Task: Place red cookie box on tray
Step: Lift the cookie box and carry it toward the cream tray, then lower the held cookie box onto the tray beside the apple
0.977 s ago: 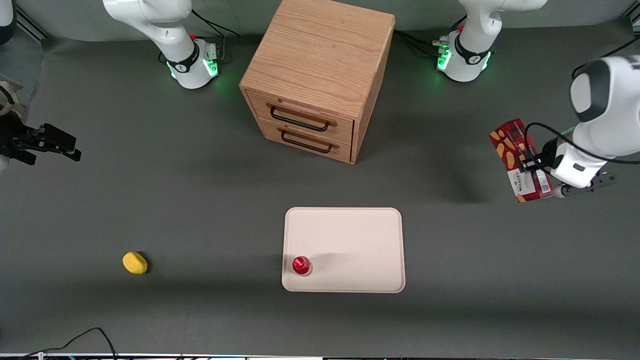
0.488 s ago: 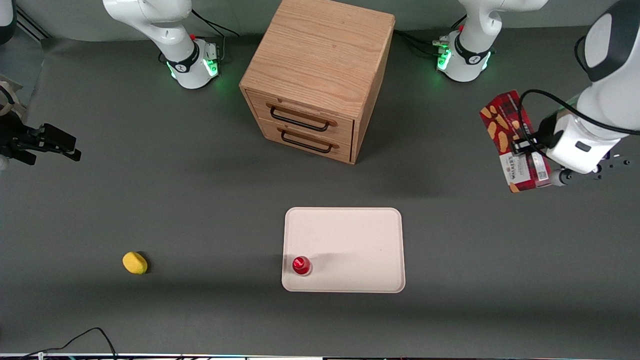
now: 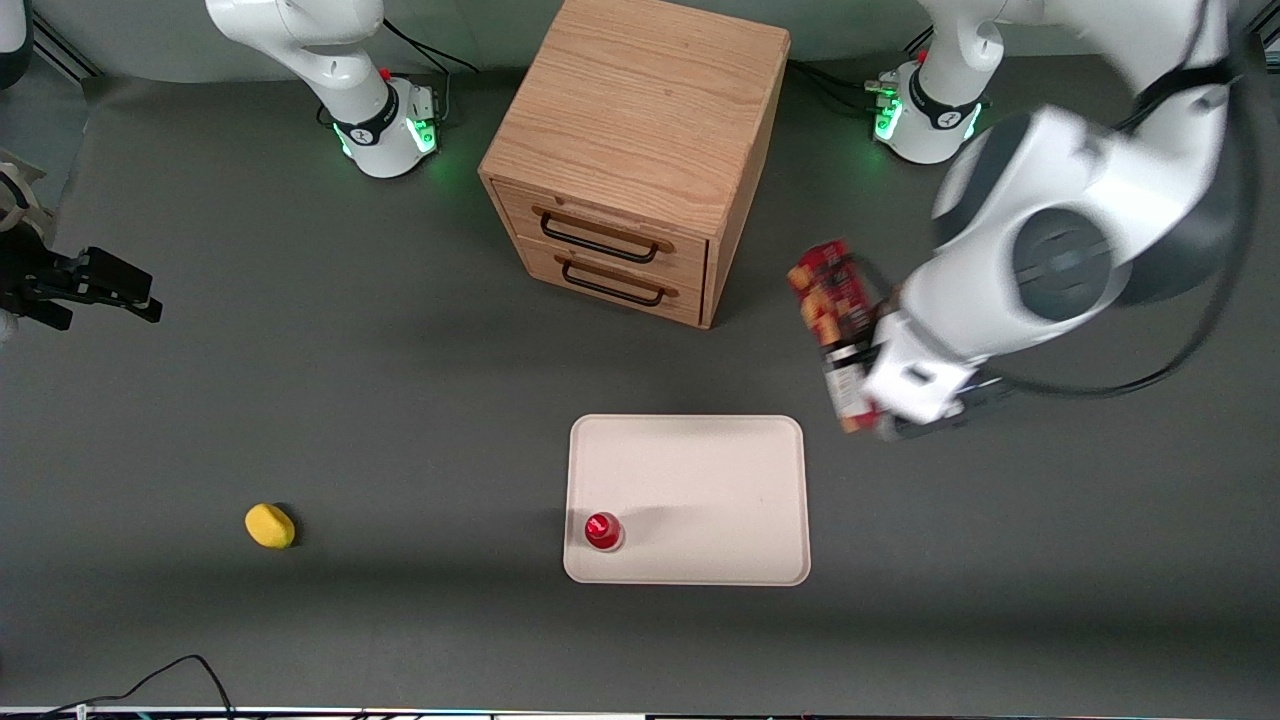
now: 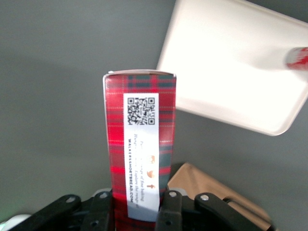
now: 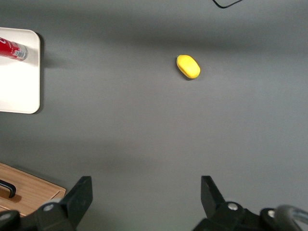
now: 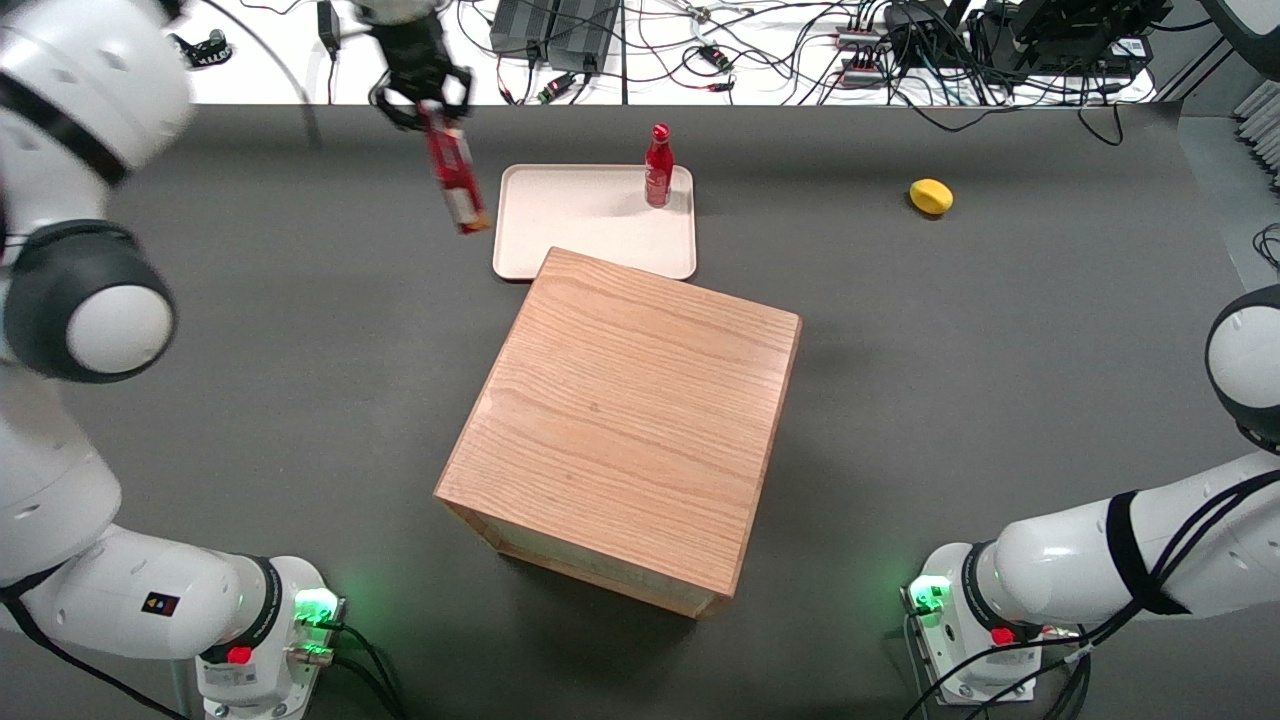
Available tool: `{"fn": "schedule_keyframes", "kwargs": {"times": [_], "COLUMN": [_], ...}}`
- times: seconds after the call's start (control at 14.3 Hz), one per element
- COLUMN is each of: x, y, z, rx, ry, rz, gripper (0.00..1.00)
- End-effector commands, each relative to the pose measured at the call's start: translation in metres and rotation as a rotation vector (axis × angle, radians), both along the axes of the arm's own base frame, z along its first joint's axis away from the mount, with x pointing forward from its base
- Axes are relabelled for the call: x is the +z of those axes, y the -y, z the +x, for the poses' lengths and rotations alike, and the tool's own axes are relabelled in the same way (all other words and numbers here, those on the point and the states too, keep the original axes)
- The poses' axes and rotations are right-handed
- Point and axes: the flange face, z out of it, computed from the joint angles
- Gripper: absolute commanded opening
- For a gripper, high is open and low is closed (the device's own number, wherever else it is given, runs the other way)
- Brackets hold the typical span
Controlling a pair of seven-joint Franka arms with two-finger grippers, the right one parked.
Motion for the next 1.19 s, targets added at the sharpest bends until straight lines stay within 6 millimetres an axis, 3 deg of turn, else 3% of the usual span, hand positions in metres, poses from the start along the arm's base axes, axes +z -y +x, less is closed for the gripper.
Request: {"fn": "schedule_keyframes", "kwargs": {"times": [0.0, 0.28, 0.49, 0.63, 1.12], "x": [-0.038, -0.106, -0.15, -0.171, -0.211], "y": [0.032, 0.055, 0.068, 0.069, 0.056], "z": [0.025, 0.046, 0.054, 0.058, 0.071], "rx": [-0.007, -0.183, -0.158, -0.13, -0.125], "ry": [0.063, 0.184, 0.225, 0.231, 0.267], "rz": [-0.035, 0.009, 0.011, 0.016, 0.026], "gripper": [0.0, 0.0, 0.0, 0.0, 0.0]}}
